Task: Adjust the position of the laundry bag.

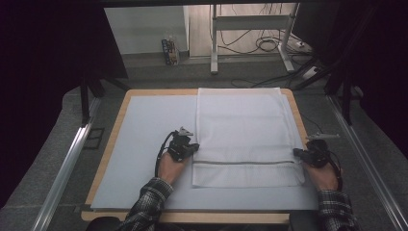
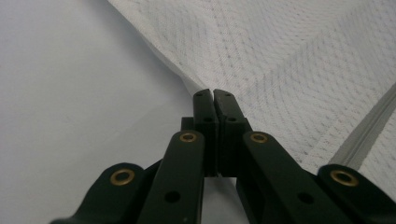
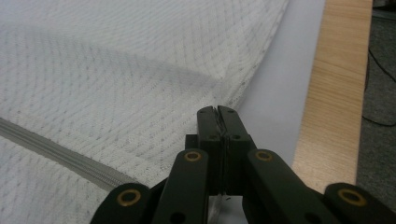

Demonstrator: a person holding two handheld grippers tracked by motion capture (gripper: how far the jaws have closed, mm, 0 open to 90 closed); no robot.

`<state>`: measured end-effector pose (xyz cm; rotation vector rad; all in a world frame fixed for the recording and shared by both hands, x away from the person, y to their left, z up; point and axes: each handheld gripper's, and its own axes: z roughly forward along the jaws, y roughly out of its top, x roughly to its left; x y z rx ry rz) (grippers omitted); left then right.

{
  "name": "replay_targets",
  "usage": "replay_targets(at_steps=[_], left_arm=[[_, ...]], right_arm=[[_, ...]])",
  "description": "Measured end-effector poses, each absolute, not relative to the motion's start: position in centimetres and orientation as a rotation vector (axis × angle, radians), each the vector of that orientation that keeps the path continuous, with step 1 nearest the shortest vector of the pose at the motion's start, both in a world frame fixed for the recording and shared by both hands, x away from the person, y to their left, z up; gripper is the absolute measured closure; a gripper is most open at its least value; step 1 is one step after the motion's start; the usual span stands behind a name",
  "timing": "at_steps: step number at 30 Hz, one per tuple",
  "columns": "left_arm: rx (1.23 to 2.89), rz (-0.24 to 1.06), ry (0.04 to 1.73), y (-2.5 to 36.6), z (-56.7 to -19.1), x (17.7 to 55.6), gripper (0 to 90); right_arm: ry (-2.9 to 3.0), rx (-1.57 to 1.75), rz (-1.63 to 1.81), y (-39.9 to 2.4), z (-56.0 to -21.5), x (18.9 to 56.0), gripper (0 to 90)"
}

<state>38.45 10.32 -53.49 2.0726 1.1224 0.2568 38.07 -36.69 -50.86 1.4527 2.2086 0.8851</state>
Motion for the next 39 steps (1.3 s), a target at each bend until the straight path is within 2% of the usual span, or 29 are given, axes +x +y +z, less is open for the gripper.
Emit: replay_targets(at_steps=[15,39], left_arm=[[2.066,0.234,1.119,14.8,-52.9,36.3,89.2],[2.097,0.276,1.185,20.7,-51.9,32.2,88.2]], right_arm=[[2.318,1.284,0.902,-33.0,-49.6,36.9,88.2],[2.506,1.084,0.921,-27.3,-49.7,35.2,87.7]])
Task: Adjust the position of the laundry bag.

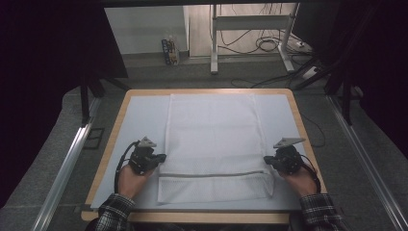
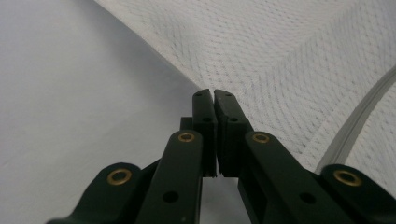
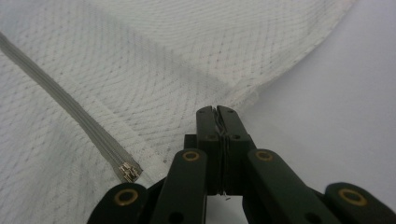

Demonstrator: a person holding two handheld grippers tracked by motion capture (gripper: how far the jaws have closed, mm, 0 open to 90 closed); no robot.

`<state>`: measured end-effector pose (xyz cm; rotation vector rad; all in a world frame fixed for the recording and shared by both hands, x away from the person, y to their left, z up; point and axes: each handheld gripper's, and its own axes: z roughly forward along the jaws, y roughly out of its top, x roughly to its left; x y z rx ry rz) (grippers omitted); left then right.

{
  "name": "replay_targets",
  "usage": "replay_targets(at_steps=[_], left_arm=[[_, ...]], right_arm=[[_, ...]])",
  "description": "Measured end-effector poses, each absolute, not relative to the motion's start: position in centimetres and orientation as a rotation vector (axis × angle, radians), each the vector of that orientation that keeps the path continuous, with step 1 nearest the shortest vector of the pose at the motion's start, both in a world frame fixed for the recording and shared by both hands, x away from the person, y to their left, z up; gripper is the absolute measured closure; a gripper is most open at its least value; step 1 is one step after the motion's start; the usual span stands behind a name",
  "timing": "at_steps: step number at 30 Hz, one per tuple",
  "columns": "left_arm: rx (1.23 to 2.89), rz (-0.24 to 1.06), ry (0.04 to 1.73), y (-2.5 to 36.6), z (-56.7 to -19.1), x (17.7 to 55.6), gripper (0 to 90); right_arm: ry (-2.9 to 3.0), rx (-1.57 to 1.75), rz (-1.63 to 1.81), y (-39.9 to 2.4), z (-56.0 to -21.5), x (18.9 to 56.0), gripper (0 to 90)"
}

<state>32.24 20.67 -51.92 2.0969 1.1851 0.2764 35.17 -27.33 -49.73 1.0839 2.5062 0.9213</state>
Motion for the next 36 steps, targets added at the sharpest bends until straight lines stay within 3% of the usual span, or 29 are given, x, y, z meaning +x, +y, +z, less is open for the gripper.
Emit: replay_targets(at_steps=[10,19,36], left_arm=[[2.088,0.275,1.208,21.3,-52.4,32.3,85.6],[2.077,0.348,1.171,20.7,-51.9,31.6,61.8],[2.018,0.374,1.132,21.3,-51.6,29.1,32.6]], right_arm=[[2.548,1.044,0.892,-26.6,-50.3,34.8,87.1],[2.487,1.023,0.907,-27.0,-50.0,34.5,70.1],[2.477,1.026,0.956,-27.8,-49.5,32.8,50.4]])
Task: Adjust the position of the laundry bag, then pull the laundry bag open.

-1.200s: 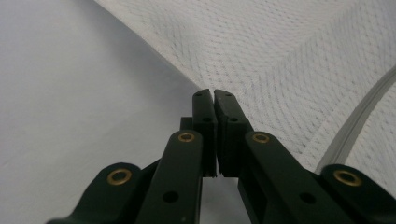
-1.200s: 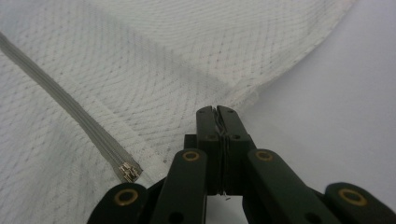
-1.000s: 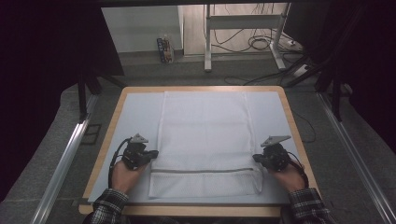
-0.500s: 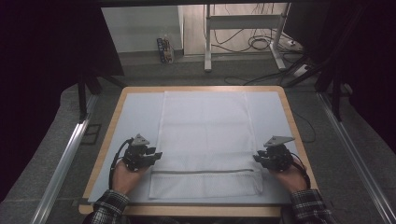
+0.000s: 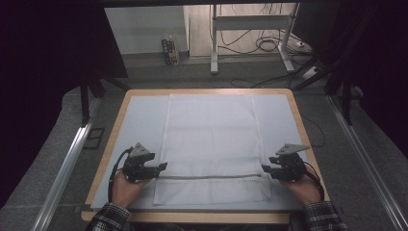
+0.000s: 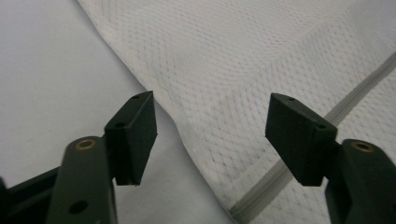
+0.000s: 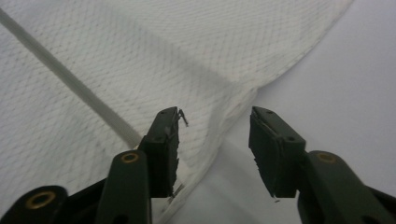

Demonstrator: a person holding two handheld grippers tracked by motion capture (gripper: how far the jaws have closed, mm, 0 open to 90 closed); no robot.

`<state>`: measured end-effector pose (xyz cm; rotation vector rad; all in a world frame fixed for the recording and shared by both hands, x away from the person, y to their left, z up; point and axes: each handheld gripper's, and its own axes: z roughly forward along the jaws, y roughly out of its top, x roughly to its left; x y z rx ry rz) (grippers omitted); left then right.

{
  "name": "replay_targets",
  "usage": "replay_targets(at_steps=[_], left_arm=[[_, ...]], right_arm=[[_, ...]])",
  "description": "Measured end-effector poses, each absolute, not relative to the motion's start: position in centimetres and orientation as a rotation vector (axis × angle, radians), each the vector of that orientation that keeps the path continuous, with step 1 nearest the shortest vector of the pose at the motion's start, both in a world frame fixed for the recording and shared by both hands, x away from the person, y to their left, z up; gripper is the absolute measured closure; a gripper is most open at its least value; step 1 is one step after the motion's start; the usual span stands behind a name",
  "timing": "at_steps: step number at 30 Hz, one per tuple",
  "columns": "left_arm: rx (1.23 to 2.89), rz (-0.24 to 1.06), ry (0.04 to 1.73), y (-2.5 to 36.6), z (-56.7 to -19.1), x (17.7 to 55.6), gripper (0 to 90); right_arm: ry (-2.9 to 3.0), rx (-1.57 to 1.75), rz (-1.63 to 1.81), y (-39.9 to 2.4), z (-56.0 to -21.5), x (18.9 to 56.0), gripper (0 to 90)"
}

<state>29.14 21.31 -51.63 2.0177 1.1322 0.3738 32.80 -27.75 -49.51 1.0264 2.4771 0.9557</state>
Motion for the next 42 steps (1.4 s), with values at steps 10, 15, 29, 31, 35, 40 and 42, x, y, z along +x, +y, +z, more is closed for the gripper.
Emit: replay_targets(at_steps=[10,15,29,31,35,40,42], left_arm=[[2.007,0.395,1.125,21.7,-51.5,27.7,30.3],[2.017,0.392,1.116,21.5,-51.6,27.5,29.6],[2.034,0.413,1.108,21.2,-51.6,26.8,18.2],[2.040,0.418,1.108,21.1,-51.6,26.8,16.6],[2.042,0.427,1.105,21.0,-51.5,26.7,14.4],[2.043,0.429,1.104,21.0,-51.5,26.7,13.8],[2.046,0.428,1.103,21.0,-51.5,26.7,13.8]], right_arm=[[2.483,1.051,0.927,-27.5,-50.1,30.7,33.3],[2.496,1.046,0.915,-27.4,-50.4,30.1,28.5],[2.499,1.055,0.919,-27.6,-50.4,29.8,23.1],[2.499,1.069,0.923,-27.6,-50.4,29.7,22.4],[2.504,1.074,0.921,-27.7,-50.4,29.7,20.7],[2.503,1.081,0.897,-27.7,-50.7,29.6,17.8],[2.505,1.077,0.884,-27.7,-50.8,29.5,15.7]])
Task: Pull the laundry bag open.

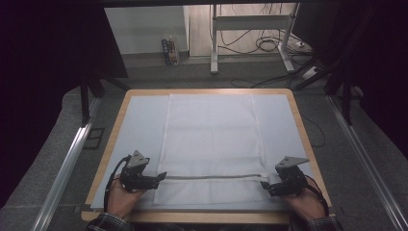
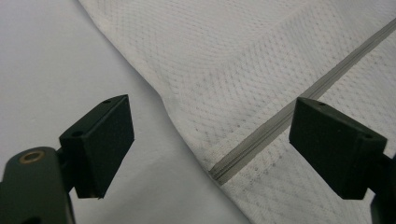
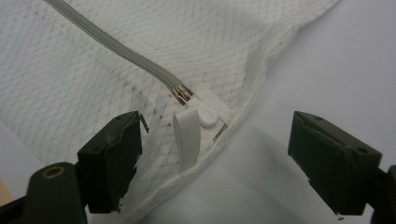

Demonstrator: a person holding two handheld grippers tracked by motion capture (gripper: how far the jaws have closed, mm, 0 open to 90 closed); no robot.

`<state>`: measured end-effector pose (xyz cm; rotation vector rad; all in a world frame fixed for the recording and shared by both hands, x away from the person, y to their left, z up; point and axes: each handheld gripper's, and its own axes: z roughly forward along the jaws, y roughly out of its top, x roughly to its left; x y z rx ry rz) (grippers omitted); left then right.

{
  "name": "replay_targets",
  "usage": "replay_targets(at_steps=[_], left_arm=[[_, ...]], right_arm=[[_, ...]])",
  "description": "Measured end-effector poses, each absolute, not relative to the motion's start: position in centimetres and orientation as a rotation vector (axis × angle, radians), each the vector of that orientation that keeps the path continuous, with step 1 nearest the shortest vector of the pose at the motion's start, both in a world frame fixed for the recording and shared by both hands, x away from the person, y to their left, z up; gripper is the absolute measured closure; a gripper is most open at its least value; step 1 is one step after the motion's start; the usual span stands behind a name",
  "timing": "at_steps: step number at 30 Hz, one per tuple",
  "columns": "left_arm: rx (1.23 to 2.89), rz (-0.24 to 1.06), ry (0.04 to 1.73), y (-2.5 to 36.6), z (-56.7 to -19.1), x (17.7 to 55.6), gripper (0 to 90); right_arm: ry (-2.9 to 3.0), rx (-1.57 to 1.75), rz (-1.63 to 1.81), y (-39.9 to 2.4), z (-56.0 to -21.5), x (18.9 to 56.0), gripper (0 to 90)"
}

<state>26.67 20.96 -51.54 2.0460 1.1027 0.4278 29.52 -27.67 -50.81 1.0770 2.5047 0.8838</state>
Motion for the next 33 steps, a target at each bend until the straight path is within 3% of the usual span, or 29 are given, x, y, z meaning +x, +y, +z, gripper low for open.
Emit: replay_targets(at_steps=[7,10,23,26,29,31,33], left_arm=[[2.071,0.430,1.095,20.7,-51.7,26.7,13.8],[2.077,0.431,1.092,20.6,-51.7,26.7,13.9],[2.095,0.444,1.069,20.2,-51.7,26.6,13.9],[2.103,0.446,1.064,20.2,-51.7,26.6,13.9],[2.104,0.445,1.060,20.2,-51.6,26.6,14.0],[2.104,0.445,1.057,20.1,-51.6,26.7,14.0],[2.103,0.446,1.054,20.1,-51.6,26.7,14.0]], right_arm=[[2.517,1.080,0.754,-26.8,-51.8,29.7,5.9],[2.524,1.096,0.760,-26.8,-51.8,29.8,9.2],[2.477,1.188,0.725,-26.1,-51.3,28.8,40.2],[2.496,1.147,0.738,-25.7,-51.2,28.3,57.2],[2.510,1.160,0.763,-25.7,-51.1,28.2,63.8],[2.491,1.187,0.775,-26.0,-51.1,28.4,76.6],[2.493,1.201,0.790,-26.2,-51.1,28.5,82.3]])
